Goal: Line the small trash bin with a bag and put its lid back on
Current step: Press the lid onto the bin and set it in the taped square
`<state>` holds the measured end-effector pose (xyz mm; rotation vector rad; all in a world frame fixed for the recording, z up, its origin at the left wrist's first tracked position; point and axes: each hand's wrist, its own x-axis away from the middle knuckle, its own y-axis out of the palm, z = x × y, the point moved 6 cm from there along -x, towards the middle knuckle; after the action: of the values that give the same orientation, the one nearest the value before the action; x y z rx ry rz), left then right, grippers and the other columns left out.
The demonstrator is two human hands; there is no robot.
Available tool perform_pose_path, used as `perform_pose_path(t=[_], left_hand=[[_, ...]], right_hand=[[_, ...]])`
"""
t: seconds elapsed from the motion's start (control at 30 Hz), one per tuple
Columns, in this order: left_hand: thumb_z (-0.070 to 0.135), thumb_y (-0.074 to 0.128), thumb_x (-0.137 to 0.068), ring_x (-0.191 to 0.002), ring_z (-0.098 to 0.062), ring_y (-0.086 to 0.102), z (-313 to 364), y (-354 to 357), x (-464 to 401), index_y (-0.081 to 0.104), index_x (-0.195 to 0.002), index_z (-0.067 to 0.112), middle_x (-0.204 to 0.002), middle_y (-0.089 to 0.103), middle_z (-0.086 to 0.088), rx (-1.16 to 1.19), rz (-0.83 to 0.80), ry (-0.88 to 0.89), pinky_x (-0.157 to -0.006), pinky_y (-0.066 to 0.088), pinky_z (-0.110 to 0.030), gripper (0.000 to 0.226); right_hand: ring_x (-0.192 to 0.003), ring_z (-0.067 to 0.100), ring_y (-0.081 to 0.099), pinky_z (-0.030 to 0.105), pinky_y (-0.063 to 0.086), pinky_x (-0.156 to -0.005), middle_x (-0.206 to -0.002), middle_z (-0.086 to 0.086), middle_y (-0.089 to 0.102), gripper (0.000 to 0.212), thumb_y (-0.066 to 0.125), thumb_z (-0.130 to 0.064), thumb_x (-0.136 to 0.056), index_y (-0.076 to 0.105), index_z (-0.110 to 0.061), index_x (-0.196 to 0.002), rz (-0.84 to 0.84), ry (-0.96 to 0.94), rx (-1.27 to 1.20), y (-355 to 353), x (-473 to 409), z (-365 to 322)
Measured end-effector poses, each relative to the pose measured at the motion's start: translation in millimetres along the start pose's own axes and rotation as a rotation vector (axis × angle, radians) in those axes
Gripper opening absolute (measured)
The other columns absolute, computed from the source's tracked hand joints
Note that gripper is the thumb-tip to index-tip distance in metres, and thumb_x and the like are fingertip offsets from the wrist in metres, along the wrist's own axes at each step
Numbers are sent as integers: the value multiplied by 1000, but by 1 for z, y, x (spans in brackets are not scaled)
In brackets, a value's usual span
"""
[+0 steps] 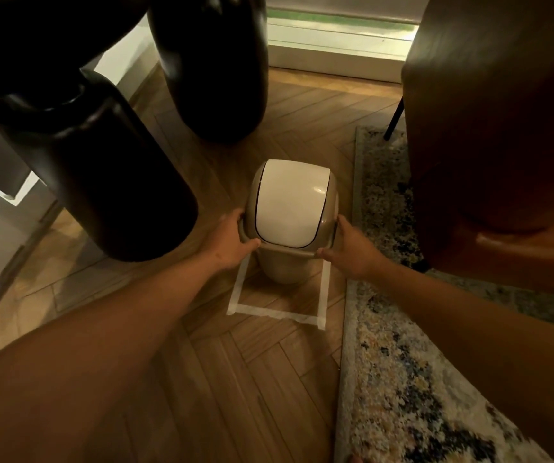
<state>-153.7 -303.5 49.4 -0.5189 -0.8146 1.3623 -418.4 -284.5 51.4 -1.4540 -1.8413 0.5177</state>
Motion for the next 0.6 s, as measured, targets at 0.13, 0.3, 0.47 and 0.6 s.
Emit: perform_pose_path(t=[0.13, 0.3, 0.47, 0.6], left_hand=[[33, 79, -80, -140, -30, 38, 11, -8, 3, 22, -154, 26, -155, 32, -8, -12, 8, 82, -109, 37, -43, 93], [32, 81, -78, -146, -26, 31, 18, 1, -2, 4, -156, 38, -161, 27, -2, 78, -66, 89, -115, 34, -49, 109], [25, 78, -82, -147, -27, 29, 17, 14, 1, -4, -156, 35, -162, 27, -4, 79, -9, 34, -117, 31, -50, 112], [23, 79, -81, -149, -24, 26, 22, 19, 1, 2, -158, 30, -162, 26, -3, 121, 11, 56, -119, 28, -47, 109]], right_hand=[[-140, 29, 39, 39, 37, -110, -163, 8, 12, 108, 77, -36, -83, 1, -25, -159, 97, -119, 86, -20, 5, -18], [-149, 25, 24, 42, 32, -117, -167, 3, 3, 133, 86, -41, -72, -15, -22, -157, 63, -150, 108, -11, -6, -27], [-146, 26, 31, 42, 35, -114, -164, 3, 24, 136, 83, -21, -79, -31, -31, -150, 14, -141, 24, -1, -12, -18], [-141, 27, 39, 36, 39, -105, -162, 4, 29, 134, 82, -18, -81, -34, -32, -148, -40, -117, 16, -10, -18, -10]])
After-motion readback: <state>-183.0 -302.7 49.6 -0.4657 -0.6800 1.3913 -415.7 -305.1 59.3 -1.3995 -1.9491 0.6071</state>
